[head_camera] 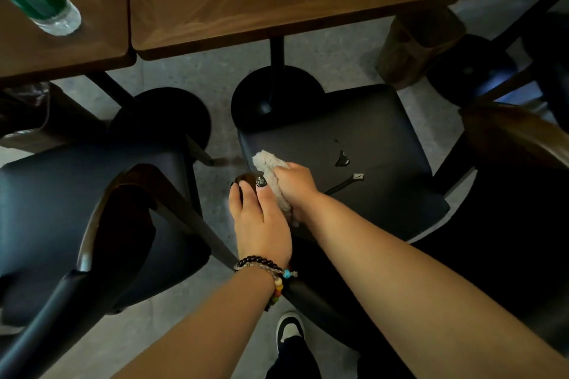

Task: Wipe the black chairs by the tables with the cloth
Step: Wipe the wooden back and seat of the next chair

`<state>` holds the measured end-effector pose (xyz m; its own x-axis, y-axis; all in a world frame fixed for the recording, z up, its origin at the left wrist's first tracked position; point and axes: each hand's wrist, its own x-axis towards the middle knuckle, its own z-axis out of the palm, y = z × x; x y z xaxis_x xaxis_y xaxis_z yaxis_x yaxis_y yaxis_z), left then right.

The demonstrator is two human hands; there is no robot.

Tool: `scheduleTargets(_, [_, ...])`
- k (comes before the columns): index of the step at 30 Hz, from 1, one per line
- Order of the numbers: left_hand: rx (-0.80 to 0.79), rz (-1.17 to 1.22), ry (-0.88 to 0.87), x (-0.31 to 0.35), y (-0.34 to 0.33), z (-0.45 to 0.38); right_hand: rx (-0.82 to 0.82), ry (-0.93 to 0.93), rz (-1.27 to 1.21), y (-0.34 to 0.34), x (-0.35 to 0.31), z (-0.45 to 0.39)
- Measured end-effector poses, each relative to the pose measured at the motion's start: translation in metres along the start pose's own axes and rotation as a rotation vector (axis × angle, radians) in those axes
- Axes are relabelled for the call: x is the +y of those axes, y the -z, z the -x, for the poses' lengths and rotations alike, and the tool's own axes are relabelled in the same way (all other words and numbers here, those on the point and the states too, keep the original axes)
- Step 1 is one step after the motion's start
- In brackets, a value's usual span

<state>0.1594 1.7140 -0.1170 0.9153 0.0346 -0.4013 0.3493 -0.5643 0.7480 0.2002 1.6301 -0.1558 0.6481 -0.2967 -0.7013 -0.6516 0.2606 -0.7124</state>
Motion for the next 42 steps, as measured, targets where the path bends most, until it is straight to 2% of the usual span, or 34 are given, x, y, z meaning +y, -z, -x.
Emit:
scheduleTargets(1, [-0.002, 0.001, 0.002, 0.001, 0.0, 0.0, -0.001, -0.031, 0.033, 0.004, 0.008, -0.002])
scheduleTargets(4, [-0.025, -0.016, 0.01, 0.002, 0.0, 0.001, -0.051, -0.059, 0.483, 0.03, 0.035, 0.009])
scheduleTargets(5, [-0.038, -0.036, 0.019, 0.001, 0.001, 0.001, -0.106, -0.096, 0.525, 0.04, 0.042, 0.015])
scheduleTargets(8, [-0.052, -0.083, 0.027, 0.0, 0.0, -0.001, -0.242, -0.117, 0.51, 0.051, 0.038, 0.029])
scheduleTargets(14, [-0.032, -0.066, 0.029, 0.0, -0.001, 0.0, -0.24, 0.06, 0.693, 0.071, 0.024, 0.082])
scheduleTargets(17, [-0.028, -0.107, 0.008, 0.0, -0.001, 0.0, -0.219, 0.092, 0.636, 0.08, 0.027, 0.099])
scheduleTargets(20, [-0.036, -0.156, 0.002, 0.0, 0.0, 0.001, -0.171, 0.025, 0.671, 0.075, 0.031, 0.071])
scheduleTargets(23, [-0.052, -0.218, -0.002, 0.0, 0.001, 0.0, -0.118, -0.128, 0.82, 0.071, 0.045, 0.031])
scheduleTargets(26, [-0.078, -0.253, 0.003, 0.0, 0.002, -0.001, -0.15, -0.184, 0.869, 0.069, 0.049, 0.022])
scheduleTargets(30, [-0.067, -0.27, -0.012, -0.002, 0.001, -0.002, -0.173, -0.064, 0.778, 0.076, 0.027, 0.06])
scheduleTargets(36, [-0.076, -0.265, 0.004, 0.003, 0.004, 0.002, -0.203, 0.292, 0.817, 0.079, 0.018, 0.137])
scheduleTargets(38, [-0.091, -0.252, 0.038, 0.006, 0.007, 0.007, -0.203, 0.276, 0.883, 0.104, 0.021, 0.147])
scheduleTargets(42, [-0.103, -0.22, 0.187, 0.008, 0.004, 0.036, -0.132, 0.049, 1.027, 0.144, 0.019, 0.142])
